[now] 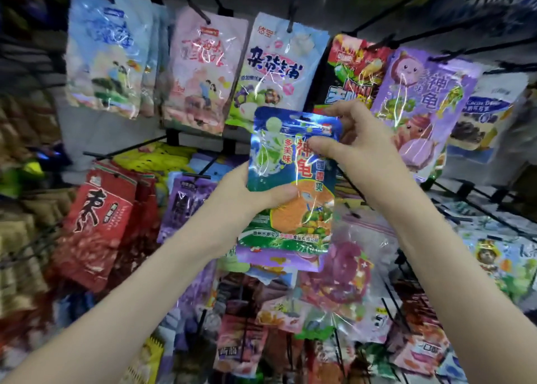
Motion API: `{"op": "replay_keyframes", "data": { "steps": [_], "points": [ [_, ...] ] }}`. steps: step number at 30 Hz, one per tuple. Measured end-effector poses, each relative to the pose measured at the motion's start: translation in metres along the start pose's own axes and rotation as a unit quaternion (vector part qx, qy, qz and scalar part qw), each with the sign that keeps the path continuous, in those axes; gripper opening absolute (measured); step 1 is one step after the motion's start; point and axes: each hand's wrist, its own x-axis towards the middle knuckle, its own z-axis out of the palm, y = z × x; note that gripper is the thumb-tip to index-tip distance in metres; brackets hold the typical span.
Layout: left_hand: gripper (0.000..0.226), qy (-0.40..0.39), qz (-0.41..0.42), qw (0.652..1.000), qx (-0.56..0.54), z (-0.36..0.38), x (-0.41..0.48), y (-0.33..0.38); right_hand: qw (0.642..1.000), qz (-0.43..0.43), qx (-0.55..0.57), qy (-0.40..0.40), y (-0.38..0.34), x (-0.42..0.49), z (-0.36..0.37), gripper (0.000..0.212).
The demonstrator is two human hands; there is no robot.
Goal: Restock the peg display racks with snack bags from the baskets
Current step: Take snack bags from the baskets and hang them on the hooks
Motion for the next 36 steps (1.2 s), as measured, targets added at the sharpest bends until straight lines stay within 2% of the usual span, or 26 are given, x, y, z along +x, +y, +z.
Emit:
{"op": "replay_keyframes", "data": {
  "steps": [3,7,10,12,14,16,17,19,21,22,24,27,29,32,34,36],
  "points": [
    [0.03,0.0,-0.024,0.999,-0.03,-0.007,-0.008,-0.004,1.0,0.002,0.0,0.024,0.008,0.0,0.007,0.025],
    [0.057,-0.026,-0.061,0.99,-0.121,-0.028,-0.017,-0.008,0.995,0.04,0.091,0.029,0.022,-0.003,-0.002,0.017],
    [0.045,-0.025,-0.044,0.997,-0.062,-0.038,-0.018,-0.007,0.987,0.029,0.154,0.013,0.022,-0.006,-0.016,0.02],
    [0.035,-0.024,-0.031,0.999,-0.02,-0.042,-0.018,-0.004,0.989,0.001,0.146,0.012,0.018,-0.008,-0.026,0.03],
    [0.028,-0.015,-0.035,0.999,0.006,-0.045,-0.019,0.002,0.99,-0.02,0.138,-0.002,0.012,-0.012,-0.036,0.03],
    [0.024,-0.03,-0.022,0.996,0.082,-0.045,-0.018,0.011,0.994,-0.068,0.076,-0.039,0.002,-0.017,-0.045,0.03],
    [0.019,-0.052,-0.014,0.989,0.137,-0.044,-0.016,0.016,0.991,-0.109,0.006,-0.072,-0.002,-0.02,-0.048,0.028],
    [0.014,-0.116,-0.021,0.969,0.219,-0.038,-0.013,0.029,0.964,-0.171,-0.121,-0.161,-0.013,-0.027,-0.042,0.019],
    [0.016,-0.164,-0.05,0.958,0.229,-0.031,-0.01,0.042,0.941,-0.194,-0.174,-0.217,-0.019,-0.033,-0.034,0.011],
    [0.019,-0.181,-0.064,0.959,0.207,-0.025,-0.008,0.048,0.94,-0.186,-0.178,-0.223,-0.02,-0.036,-0.031,0.012],
    [0.031,-0.183,-0.087,0.971,0.13,-0.022,-0.006,0.055,0.958,-0.13,-0.162,-0.195,-0.019,-0.039,-0.03,0.016],
    [0.048,-0.187,-0.074,0.98,0.008,-0.032,-0.009,0.049,0.994,-0.024,-0.053,-0.095,-0.012,-0.038,-0.039,0.02],
    [0.041,-0.178,-0.054,0.982,-0.04,-0.037,-0.012,0.037,0.999,0.021,0.022,-0.029,-0.006,-0.038,-0.045,0.021],
    [0.004,-0.055,-0.015,0.997,0.057,-0.031,-0.008,0.02,0.998,0.044,0.055,-0.004,0.001,-0.038,-0.05,0.013],
    [0.013,-0.018,0.018,0.994,0.11,-0.023,-0.005,0.022,0.999,0.015,0.034,-0.029,0.002,-0.039,-0.056,0.011],
    [0.009,-0.015,0.041,0.988,0.147,-0.015,-0.002,0.034,0.997,-0.047,-0.01,-0.061,-0.003,-0.039,-0.063,0.006]
  ]
}}
